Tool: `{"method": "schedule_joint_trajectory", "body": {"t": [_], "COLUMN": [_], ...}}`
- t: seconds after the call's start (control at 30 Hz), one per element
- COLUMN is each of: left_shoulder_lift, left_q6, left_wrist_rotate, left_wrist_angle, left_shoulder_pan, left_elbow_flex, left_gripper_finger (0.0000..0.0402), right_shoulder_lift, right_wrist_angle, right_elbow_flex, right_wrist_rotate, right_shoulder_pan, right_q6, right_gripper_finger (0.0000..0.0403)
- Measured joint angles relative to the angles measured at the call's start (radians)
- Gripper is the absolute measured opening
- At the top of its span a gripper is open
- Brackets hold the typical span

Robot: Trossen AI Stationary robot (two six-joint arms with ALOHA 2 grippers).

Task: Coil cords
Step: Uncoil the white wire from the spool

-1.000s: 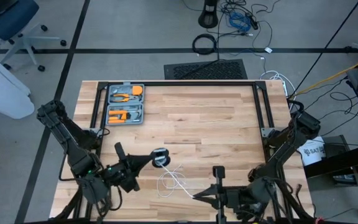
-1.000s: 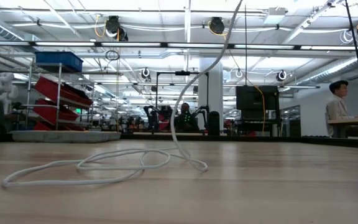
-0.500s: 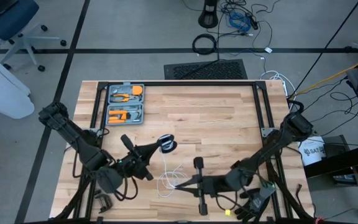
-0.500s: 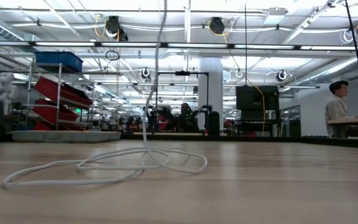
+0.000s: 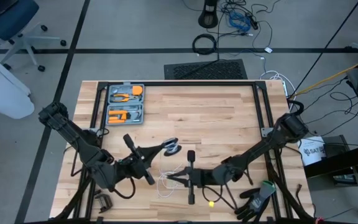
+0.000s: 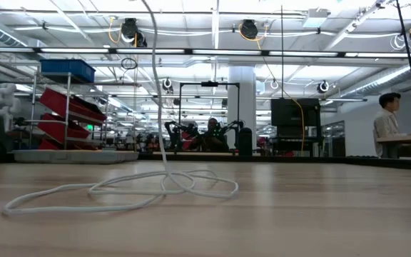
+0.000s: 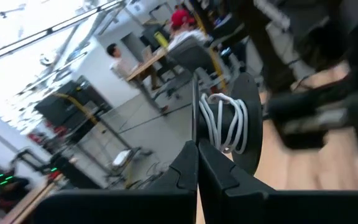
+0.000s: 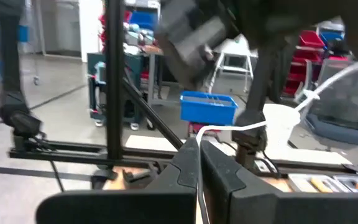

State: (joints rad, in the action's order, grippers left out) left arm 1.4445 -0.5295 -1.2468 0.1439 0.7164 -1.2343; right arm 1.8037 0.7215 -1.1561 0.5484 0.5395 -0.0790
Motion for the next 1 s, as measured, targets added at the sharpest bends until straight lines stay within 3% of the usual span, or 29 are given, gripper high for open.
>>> {"method": "schedule_joint_trajectory", "body": {"t": [0.23, 0.47, 0.6, 1.0], "left_shoulder_lift": [0.0, 0.0, 0.0, 0.0], "left_q6": [-0.005, -0.01, -0.009, -0.007], "left_wrist_rotate": [0.044, 0.044, 0.043, -0.071], "left_wrist_angle": [0.034, 0.034, 0.034, 0.031], "left_shoulder_pan": [0.011, 0.056, 0.103, 0.226], "left_elbow_flex": [0.0, -0.022, -0.053, -0.102], "left_gripper_finger": [0.0002, 0.0002, 0.0002, 0.0002], "right_shoulder_lift": [0.012, 0.009, 0.002, -0.038], "right_wrist_angle": [-0.055, -0.154, -0.198, -0.385], "right_elbow_flex": [0.0, 0.0, 0.0, 0.0], "right_wrist_rotate": [0.007, 0.13, 0.141, 0.125], "right_shoulder_pan": [-0.03, -0.029, -0.029, 0.024], "right_q6": [0.04, 0.042, 0.063, 0.157], "right_gripper_finger": [0.0, 0.0, 0.0, 0.0035]}}
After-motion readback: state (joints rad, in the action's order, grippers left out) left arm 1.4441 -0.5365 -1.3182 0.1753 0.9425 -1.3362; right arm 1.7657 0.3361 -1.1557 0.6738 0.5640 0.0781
